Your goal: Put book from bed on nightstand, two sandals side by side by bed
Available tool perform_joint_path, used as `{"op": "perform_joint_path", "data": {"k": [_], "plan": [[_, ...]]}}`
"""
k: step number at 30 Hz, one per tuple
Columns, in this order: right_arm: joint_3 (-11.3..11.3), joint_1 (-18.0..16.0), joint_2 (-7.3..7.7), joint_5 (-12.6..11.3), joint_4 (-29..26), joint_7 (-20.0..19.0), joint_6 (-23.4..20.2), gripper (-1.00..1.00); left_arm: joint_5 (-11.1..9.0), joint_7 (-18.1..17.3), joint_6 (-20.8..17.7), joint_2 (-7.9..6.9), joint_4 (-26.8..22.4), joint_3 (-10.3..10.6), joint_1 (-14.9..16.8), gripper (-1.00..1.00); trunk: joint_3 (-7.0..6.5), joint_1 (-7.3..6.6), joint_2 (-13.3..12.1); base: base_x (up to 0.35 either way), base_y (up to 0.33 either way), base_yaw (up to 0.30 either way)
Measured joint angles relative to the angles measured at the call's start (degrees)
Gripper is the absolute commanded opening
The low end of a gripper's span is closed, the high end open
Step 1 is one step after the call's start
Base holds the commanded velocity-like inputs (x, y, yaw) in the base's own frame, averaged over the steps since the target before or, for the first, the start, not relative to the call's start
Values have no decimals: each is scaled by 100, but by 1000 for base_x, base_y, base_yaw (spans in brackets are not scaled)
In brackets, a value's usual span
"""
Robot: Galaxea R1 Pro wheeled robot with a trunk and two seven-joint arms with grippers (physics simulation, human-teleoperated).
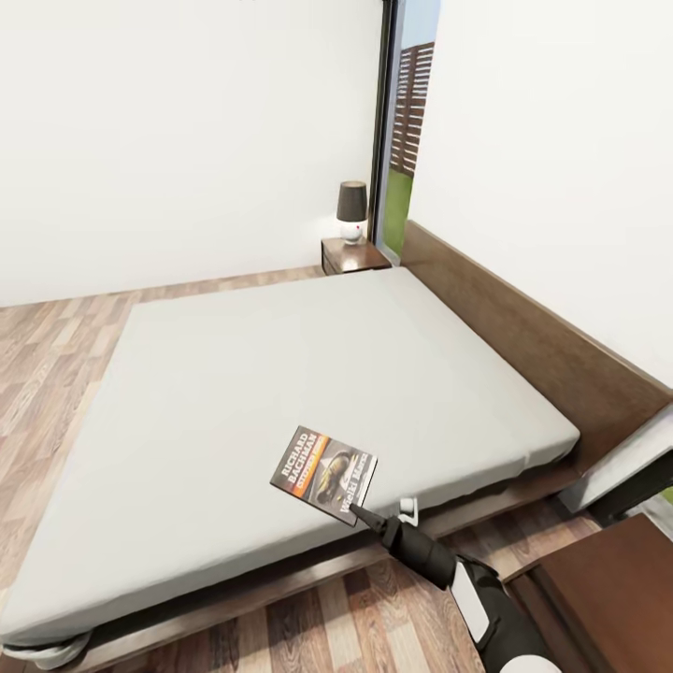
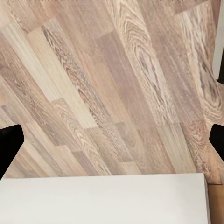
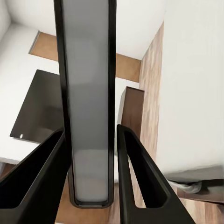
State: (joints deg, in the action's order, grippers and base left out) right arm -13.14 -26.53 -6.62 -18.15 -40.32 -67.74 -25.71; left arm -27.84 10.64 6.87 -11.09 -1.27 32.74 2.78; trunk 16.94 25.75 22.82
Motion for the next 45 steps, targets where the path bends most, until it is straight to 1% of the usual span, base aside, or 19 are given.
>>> {"op": "perform_joint_path", "data": {"k": [5,12,20,25,29,38,45], "plan": [[0,41,0,1,-2,-4,25,-100,3,0,6,2,0,0,-4,100,-25,0,0,0,0,0],[5,120,-6,8,-1,-31,64,-100,7,-1,164,-4,7,-1,-38,100,-34,0,0,0,0,0],[8,175,-8,11,0,-18,77,-100,19,-1,215,-6,8,6,-63,100,-36,0,0,0,0,0],[227,184,-3,18,0,-1,73,-100,23,-1,225,-6,4,7,-67,100,-37,0,0,0,0,0],[331,196,-1,17,2,-26,90,-100,28,-1,226,-2,1,8,-68,100,-37,0,0,0,0,0],[396,240,0,24,6,19,215,-100,32,-1,226,-5,0,8,-68,100,-42,0,0,0,0,0],[410,251,0,25,14,31,249,-100,33,-1,227,-1,-7,14,-68,100,-88,0,0,0,0,0]]}}
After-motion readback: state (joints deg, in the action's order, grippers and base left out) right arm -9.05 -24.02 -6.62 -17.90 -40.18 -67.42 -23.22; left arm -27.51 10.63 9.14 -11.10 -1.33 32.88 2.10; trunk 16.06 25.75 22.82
